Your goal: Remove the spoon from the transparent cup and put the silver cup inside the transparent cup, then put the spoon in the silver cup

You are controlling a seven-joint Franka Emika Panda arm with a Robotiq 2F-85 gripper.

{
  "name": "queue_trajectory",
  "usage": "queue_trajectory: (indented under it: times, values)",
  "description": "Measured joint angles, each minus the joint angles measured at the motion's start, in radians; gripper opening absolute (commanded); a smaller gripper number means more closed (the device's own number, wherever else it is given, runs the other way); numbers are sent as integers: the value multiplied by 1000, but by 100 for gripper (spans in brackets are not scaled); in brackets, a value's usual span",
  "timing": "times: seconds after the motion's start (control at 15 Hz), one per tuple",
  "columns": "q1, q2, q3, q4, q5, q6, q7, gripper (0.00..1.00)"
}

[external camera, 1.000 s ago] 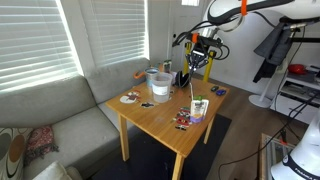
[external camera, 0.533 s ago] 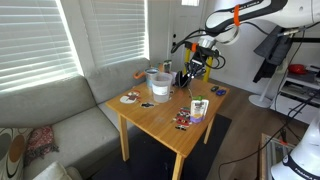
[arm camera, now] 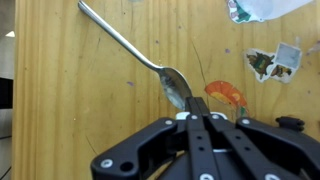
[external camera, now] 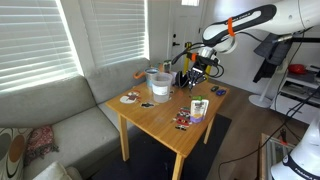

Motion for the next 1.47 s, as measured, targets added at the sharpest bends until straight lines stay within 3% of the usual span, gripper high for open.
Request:
queue_trajectory:
  times: [0.2,0.27,0.6,1.0,1.13,1.27,1.47]
  values:
    - [0,13,-3,0,-9,1,0,0]
    - [0,16,-3,0,-15,1,0,20]
    - [2,18,-3,10,-66,7,-1,54]
    - [42,-84,52,108,-307,1,0,95]
    - [65,-102,85,161,-375,-18,-1,100]
    - [86,-94,116,215,-433,-19,-20,98]
    - [89,-89,122,221,-436,-19,-17,100]
